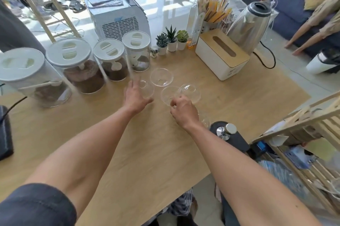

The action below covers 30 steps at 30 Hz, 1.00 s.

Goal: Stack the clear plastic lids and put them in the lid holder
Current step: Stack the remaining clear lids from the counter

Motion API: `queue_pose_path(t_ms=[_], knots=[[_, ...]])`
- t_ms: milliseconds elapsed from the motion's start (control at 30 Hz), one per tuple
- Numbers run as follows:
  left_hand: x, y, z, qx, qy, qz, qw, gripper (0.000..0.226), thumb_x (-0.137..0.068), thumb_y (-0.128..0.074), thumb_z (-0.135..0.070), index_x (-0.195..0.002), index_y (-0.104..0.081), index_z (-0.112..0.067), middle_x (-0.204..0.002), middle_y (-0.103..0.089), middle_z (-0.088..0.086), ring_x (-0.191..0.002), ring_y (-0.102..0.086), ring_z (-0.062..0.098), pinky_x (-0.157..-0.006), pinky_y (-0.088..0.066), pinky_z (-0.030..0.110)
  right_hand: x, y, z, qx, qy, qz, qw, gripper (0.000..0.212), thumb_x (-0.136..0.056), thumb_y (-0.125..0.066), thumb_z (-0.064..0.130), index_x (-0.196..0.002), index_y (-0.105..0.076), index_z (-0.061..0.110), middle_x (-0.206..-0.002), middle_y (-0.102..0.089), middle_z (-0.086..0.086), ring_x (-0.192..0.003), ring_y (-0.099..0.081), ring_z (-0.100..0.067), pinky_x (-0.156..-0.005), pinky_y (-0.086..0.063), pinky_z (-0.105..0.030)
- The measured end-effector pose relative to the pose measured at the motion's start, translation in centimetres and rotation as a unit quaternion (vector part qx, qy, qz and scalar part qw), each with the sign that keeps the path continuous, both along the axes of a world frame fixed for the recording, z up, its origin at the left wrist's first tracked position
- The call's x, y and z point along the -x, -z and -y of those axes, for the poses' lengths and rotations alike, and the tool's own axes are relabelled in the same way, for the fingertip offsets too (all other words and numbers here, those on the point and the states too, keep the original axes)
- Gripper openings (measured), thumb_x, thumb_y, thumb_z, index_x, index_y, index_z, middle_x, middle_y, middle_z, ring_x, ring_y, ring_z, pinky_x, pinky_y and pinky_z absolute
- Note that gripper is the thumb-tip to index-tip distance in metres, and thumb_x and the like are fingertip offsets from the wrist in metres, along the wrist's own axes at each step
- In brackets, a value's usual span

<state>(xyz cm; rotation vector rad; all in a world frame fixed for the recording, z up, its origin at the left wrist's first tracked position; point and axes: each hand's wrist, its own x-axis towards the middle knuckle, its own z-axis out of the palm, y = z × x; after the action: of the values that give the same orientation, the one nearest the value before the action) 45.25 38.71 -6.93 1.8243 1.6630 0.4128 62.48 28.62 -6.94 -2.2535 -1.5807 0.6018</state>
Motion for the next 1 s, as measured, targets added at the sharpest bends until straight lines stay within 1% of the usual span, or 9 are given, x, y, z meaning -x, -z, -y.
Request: queue_pose_path(t_ms=[100, 233, 333, 467, 600, 700, 800, 900, 1000], knots=[[-0.3, 0.6, 0.1, 0.006, -0.016, -0.001, 1.000, 0.098, -0.076, -0.091, -0.031, -0.158, -0.037, -0.022, -0.161, -0.037, 0.013, -0.148, -0.033, 0.039, -0.124, -0.026, 0.048, -0.4, -0.5, 0.4, -0.056, -0.015, -0.027, 0.998, 0.011, -0.095, -0.063, 0.019, -0.097, -0.073, 0.015, -0.111, -0.065, -0.004, -0.097, -0.067, -0.029, -0.075, -0.052, -0.039], [-0.1, 1.4, 1.3, 0.007, -0.038, 0.003, 0.999, 0.096, -0.073, -0.092, -0.035, -0.153, -0.041, -0.025, -0.150, -0.045, 0.012, -0.138, -0.043, 0.037, -0.117, -0.036, 0.052, -1.7, -2.7, 0.5, -0.134, 0.027, -0.149, 0.979, 0.015, -0.098, -0.057, 0.021, -0.094, -0.069, 0.013, -0.087, -0.069, 0.000, -0.080, -0.065, -0.019, -0.075, -0.055, -0.037], [-0.2, 1.0, 2.9, -0.009, -0.047, -0.022, 0.999, 0.097, -0.071, -0.091, -0.042, -0.152, -0.040, -0.025, -0.142, -0.048, 0.013, -0.132, -0.048, 0.036, -0.114, -0.039, 0.051, -3.7, -4.8, -0.3, -0.149, 0.118, -0.273, 0.943, 0.017, -0.104, -0.054, 0.016, -0.111, -0.068, 0.011, -0.086, -0.069, 0.000, -0.069, -0.061, -0.011, -0.063, -0.052, -0.029], [-0.9, -0.5, 5.0, -0.074, -0.045, -0.066, 0.994, 0.093, -0.071, -0.085, -0.052, -0.149, -0.044, -0.019, -0.133, -0.056, 0.013, -0.120, -0.056, 0.036, -0.101, -0.047, 0.045, -7.5, -4.8, -1.8, -0.111, 0.214, -0.381, 0.893, 0.015, -0.107, -0.048, 0.012, -0.108, -0.063, 0.013, -0.088, -0.067, -0.009, -0.056, -0.053, -0.012, -0.047, -0.043, -0.024], [-2.9, -1.8, 6.4, -0.158, -0.029, -0.050, 0.986, 0.091, -0.072, -0.082, -0.056, -0.145, -0.047, -0.015, -0.130, -0.060, 0.011, -0.114, -0.060, 0.031, -0.095, -0.051, 0.044, -10.2, -3.7, -2.7, -0.072, 0.246, -0.397, 0.881, 0.017, -0.104, -0.047, 0.006, -0.102, -0.063, 0.009, -0.083, -0.066, -0.010, -0.052, -0.049, -0.014, -0.047, -0.039, -0.028], [-5.2, -2.6, 6.7, -0.192, -0.008, -0.022, 0.981, 0.093, -0.074, -0.080, -0.058, -0.147, -0.045, -0.013, -0.136, -0.059, 0.009, -0.119, -0.058, 0.027, -0.100, -0.052, 0.045, -11.4, -3.0, -2.9, -0.043, 0.239, -0.402, 0.883, 0.017, -0.100, -0.051, 0.002, -0.092, -0.061, 0.012, -0.079, -0.064, -0.009, -0.050, -0.047, -0.014, -0.045, -0.037, -0.028], [-7.7, -3.2, 6.7, -0.197, 0.004, -0.004, 0.980, 0.096, -0.073, -0.078, -0.062, -0.149, -0.044, -0.014, -0.141, -0.056, 0.007, -0.127, -0.055, 0.026, -0.106, -0.050, 0.045, -12.4, -1.7, -3.0, -0.014, 0.229, -0.371, 0.900, 0.021, -0.095, -0.049, -0.002, -0.084, -0.060, 0.011, -0.073, -0.063, -0.009, -0.052, -0.051, -0.018, -0.046, -0.041, -0.030], [-10.0, -3.4, 6.6, -0.207, 0.019, 0.009, 0.978, 0.095, -0.073, -0.075, -0.066, -0.146, -0.046, -0.012, -0.139, -0.057, 0.008, -0.126, -0.055, 0.025, -0.104, -0.049, 0.041, -13.1, -0.6, -3.5, 0.004, 0.235, -0.317, 0.919, 0.023, -0.094, -0.046, 0.004, -0.079, -0.063, 0.008, -0.072, -0.068, -0.013, -0.061, -0.061, -0.028, -0.060, -0.052, -0.036], [-11.8, -3.1, 6.5, -0.207, 0.037, 0.005, 0.978, 0.092, -0.073, -0.080, -0.058, -0.146, -0.047, -0.011, -0.138, -0.056, 0.008, -0.125, -0.056, 0.025, -0.104, -0.051, 0.043, -13.7, -0.8, -3.2, 0.017, 0.227, -0.281, 0.932, 0.026, -0.097, -0.049, 0.006, -0.075, -0.063, 0.007, -0.075, -0.073, -0.014, -0.054, -0.063, -0.022, -0.057, -0.052, -0.029]])
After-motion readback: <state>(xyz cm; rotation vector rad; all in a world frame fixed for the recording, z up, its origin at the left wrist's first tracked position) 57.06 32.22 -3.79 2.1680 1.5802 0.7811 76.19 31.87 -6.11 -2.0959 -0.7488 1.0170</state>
